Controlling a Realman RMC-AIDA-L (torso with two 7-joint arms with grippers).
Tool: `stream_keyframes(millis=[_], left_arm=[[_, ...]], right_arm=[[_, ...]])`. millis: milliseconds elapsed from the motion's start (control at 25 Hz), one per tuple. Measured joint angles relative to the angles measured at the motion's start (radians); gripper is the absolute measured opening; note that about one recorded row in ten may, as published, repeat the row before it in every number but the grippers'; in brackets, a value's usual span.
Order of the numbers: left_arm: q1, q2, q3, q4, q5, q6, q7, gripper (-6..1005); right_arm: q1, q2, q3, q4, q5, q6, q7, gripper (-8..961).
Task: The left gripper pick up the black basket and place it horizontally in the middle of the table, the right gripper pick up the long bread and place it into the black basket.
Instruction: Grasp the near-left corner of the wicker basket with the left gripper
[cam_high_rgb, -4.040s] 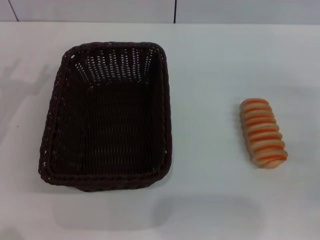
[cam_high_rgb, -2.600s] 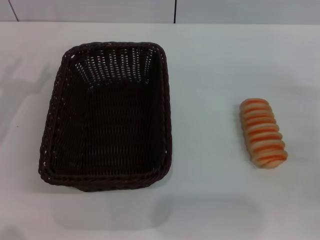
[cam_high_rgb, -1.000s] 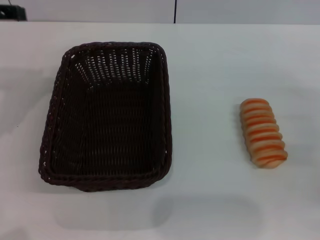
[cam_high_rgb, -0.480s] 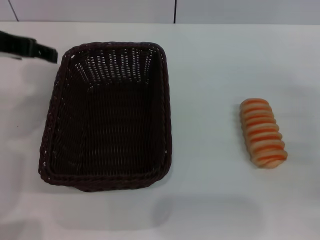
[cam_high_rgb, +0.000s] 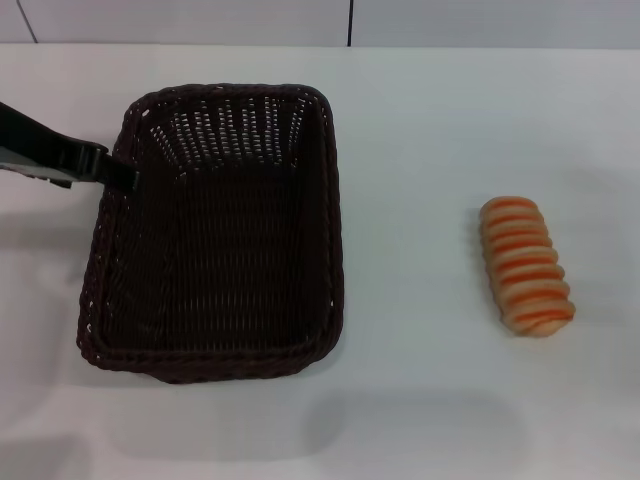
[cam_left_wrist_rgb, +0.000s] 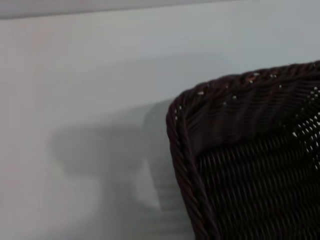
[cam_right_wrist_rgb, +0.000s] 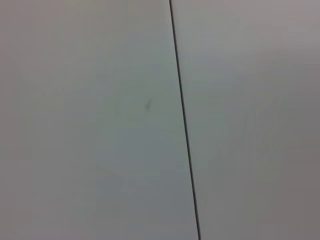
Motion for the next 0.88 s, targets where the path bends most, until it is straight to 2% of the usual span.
stream_keyframes(millis=[400,640,880], left_arm=[[-0.007,0.0,0.008,0.07,0.005,-0.01,-0.004,820],[-0.02,0.0,0.034,0.164,0.006,0.031,0.0,818],[-0.023,0.0,0.036,0.192,0.006,0.061,0.004,817]], right_arm=[[0.006,-0.001,0.003,0.001,-0.002,-0.005,0.0,777],[0.009,-0.002,0.004,0.002,-0.004,-0.006,0.0,777],[0.009,-0.002,0.006,0.003,-0.005,-0.006,0.0,776]])
